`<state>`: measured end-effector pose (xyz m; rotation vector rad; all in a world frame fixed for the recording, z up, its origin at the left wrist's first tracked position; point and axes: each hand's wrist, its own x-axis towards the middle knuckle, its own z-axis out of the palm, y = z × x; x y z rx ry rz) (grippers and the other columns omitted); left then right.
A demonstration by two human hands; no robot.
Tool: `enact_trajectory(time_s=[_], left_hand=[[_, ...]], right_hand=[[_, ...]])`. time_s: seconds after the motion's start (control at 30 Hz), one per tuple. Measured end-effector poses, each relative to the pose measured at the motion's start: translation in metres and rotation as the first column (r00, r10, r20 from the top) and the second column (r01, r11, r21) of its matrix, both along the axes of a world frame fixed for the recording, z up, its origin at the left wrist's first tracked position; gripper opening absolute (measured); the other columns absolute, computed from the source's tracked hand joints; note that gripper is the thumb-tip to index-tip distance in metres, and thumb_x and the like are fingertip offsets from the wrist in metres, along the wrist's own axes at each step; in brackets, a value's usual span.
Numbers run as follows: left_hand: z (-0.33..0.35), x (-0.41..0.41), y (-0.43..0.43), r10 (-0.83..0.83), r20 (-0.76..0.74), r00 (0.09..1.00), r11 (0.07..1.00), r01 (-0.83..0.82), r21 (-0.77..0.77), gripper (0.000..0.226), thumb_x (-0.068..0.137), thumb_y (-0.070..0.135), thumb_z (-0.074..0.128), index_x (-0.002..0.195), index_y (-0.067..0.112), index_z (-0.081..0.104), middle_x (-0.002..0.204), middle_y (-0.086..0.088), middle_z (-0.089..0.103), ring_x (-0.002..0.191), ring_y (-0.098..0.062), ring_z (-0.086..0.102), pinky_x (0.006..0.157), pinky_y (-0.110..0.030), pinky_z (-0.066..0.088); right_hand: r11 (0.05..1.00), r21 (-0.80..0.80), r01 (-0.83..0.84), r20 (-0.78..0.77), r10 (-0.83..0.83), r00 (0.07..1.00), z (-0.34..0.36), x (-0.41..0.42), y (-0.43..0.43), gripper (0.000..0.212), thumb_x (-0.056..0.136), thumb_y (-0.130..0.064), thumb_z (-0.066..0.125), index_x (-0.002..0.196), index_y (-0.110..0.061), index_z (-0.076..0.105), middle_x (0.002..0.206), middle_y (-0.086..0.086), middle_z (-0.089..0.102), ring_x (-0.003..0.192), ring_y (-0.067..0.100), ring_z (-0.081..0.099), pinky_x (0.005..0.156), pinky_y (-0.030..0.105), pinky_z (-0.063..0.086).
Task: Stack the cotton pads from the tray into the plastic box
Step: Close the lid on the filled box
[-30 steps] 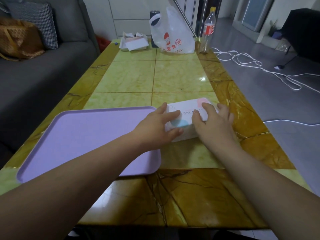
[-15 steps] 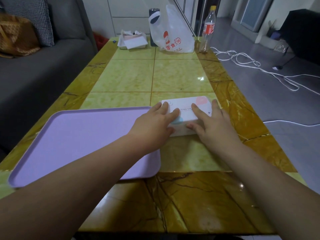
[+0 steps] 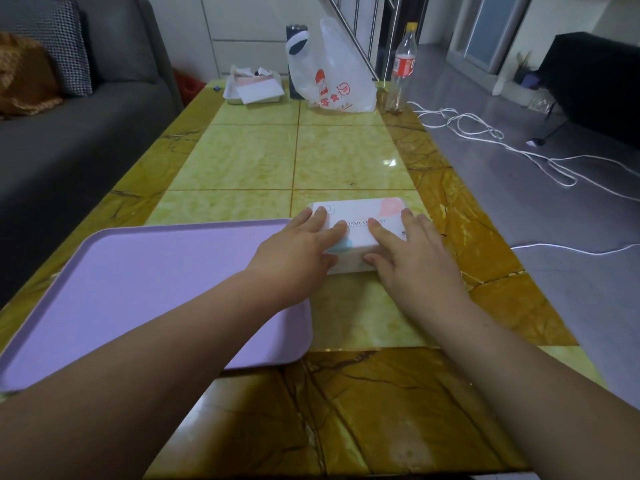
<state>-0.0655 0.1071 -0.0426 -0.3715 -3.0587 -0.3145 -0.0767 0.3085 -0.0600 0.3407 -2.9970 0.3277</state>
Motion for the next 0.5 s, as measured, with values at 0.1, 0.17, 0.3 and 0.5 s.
enact_trajectory(time_s=[0.1,0.17,0.3,0.5], left_hand=[[-0.001,0.004,-0.002,-0.014,0.014,1.000,0.999,0.014,0.034,0.063,0.104,0.034,0.051,0.159,0.038,0.022,0.171,0.001,0.010,0.158,-0.017,0.005,0.119,-0.038,0.029],[-0.004,0.012,-0.008,0.012,0.037,0.999,0.997,-0.015,0.076,0.074,0.102,0.036,0.055,0.162,0.033,0.013,0.172,0.001,0.005,0.158,-0.018,0.007,0.121,-0.036,0.025],[-0.011,0.036,-0.036,0.146,0.120,0.982,0.985,-0.155,0.071,0.085,0.098,0.049,0.056,0.163,0.019,0.009,0.172,-0.005,0.005,0.158,-0.019,0.008,0.123,-0.034,0.017],[-0.019,0.058,-0.080,0.221,0.166,0.961,0.968,-0.237,0.085,0.077,0.097,0.053,0.058,0.160,0.020,0.027,0.170,-0.005,0.016,0.157,-0.021,0.013,0.124,-0.033,0.014]], right_hand=[[0.994,0.073,-0.085,-0.089,0.091,0.992,-0.002,0.001,-0.016,0.059,0.100,-0.056,0.045,0.156,-0.047,0.028,0.172,0.008,0.010,0.158,0.034,0.001,0.126,0.055,0.002],[0.987,0.090,-0.133,-0.080,0.140,0.987,-0.002,0.001,-0.029,0.059,0.102,-0.052,0.044,0.158,-0.046,0.025,0.172,0.006,0.011,0.158,0.033,0.002,0.126,0.055,0.000],[0.982,0.129,-0.139,-0.030,0.143,0.989,0.000,0.000,-0.051,0.059,0.105,-0.048,0.040,0.159,-0.047,0.016,0.171,0.004,0.013,0.158,0.031,0.007,0.126,0.052,0.003],[0.990,0.085,-0.110,-0.002,0.111,0.994,0.006,0.002,-0.069,0.061,0.102,-0.046,0.044,0.159,-0.040,0.022,0.171,0.003,0.014,0.158,0.028,0.006,0.126,0.055,-0.001]])
